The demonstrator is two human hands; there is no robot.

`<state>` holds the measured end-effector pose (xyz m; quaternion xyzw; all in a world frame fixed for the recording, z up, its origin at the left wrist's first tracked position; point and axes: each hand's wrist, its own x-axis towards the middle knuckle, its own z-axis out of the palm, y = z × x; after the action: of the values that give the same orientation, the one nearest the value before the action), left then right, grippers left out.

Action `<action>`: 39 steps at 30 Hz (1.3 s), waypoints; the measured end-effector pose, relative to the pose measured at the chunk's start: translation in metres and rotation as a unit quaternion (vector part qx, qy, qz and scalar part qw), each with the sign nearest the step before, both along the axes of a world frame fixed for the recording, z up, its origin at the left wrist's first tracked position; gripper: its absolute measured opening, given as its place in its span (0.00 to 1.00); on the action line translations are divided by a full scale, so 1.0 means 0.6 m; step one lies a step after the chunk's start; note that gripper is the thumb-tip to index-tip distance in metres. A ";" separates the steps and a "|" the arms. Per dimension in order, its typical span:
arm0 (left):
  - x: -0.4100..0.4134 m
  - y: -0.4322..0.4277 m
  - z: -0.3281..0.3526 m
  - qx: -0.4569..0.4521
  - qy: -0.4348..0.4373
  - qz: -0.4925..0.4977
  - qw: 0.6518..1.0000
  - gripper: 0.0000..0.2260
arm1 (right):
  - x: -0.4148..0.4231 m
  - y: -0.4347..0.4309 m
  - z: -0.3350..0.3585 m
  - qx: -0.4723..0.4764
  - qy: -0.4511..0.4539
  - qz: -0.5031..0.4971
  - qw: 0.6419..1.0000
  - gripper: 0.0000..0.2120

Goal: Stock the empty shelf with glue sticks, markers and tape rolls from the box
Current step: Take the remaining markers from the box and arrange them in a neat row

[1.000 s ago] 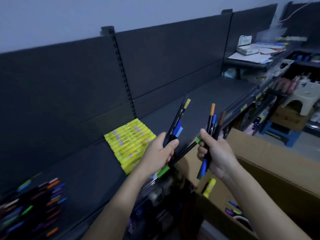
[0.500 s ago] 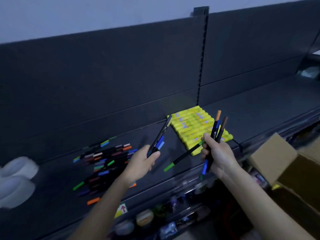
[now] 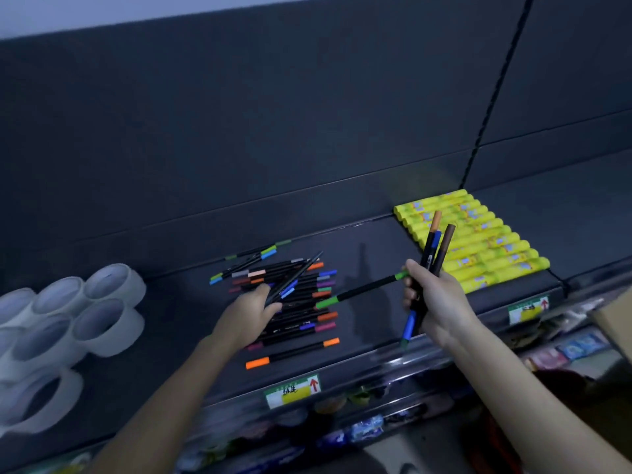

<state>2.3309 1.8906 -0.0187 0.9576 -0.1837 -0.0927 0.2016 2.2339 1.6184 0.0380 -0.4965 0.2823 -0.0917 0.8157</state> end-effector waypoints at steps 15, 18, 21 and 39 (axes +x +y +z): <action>0.029 0.005 -0.041 0.125 -0.089 -0.051 0.987 0.14 | 0.077 0.009 -0.021 -0.005 0.031 0.080 0.996 0.05; 0.038 0.006 -0.043 0.123 -0.088 -0.047 0.987 0.16 | 0.080 0.007 -0.025 -0.013 0.042 0.085 0.995 0.05; 0.039 0.008 -0.038 0.087 -0.063 -0.034 0.994 0.20 | 0.081 0.005 -0.027 -0.015 0.051 0.094 0.994 0.05; -0.035 0.038 -0.039 -0.109 -0.082 0.128 0.982 0.19 | 0.128 0.074 -0.041 -0.111 0.054 0.243 0.962 0.02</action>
<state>2.3097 1.9135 -0.0418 0.9500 -0.0839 0.0330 0.2989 2.3105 1.6629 0.0132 -0.6421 0.1846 0.1058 0.7365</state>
